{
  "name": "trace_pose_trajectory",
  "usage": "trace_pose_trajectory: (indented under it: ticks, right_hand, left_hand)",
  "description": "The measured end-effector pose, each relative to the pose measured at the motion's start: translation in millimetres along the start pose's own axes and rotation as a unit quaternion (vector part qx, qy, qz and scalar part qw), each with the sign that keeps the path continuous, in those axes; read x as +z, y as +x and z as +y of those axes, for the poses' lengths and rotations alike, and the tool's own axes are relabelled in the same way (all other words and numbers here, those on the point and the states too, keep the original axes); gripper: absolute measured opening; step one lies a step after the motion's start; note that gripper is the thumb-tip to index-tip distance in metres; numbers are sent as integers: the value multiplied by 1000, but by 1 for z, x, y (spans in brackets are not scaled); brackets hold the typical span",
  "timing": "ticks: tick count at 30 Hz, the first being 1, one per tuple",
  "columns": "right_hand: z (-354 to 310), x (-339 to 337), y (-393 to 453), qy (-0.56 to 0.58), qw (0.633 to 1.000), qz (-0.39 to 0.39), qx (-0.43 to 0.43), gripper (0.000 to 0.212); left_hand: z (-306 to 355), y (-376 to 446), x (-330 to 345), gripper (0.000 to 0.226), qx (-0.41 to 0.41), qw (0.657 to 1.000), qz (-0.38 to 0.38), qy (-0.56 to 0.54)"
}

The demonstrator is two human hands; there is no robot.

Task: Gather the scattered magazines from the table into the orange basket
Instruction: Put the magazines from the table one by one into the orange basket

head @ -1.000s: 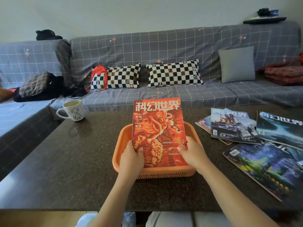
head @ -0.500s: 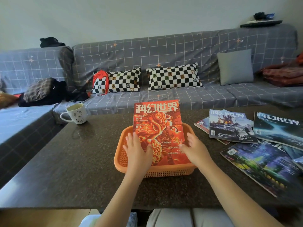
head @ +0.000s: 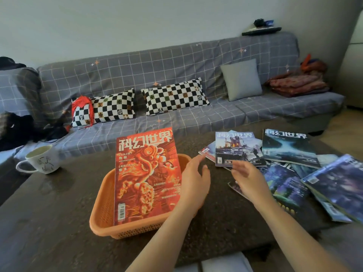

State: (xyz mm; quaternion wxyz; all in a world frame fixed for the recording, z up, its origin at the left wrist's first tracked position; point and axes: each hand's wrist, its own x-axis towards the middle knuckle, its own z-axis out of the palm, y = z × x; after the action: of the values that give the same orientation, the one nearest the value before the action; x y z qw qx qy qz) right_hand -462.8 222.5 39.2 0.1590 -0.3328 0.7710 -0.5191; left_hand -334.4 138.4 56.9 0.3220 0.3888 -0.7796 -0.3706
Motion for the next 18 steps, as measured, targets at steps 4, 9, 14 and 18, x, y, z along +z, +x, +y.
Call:
trace_pose_trajectory:
  ticks: [4,9,14,18]
  right_hand:
    - [29,-15,28,-13,999,27,23,29]
    - [62,-21,67,-53,996,45,56,34]
    - [92,-24,104,-131,985,80,75,41]
    - [110,-24,124,-144,979,87,117,48]
  left_hand:
    - [5,31,44,38,-20,999,-44,-10]
    - [3,74,102,36,-95,994,-47,-17]
    - [-11,103,151,32,-183,983,24,9]
    - [-30,112,165,30,-194,978,46,69]
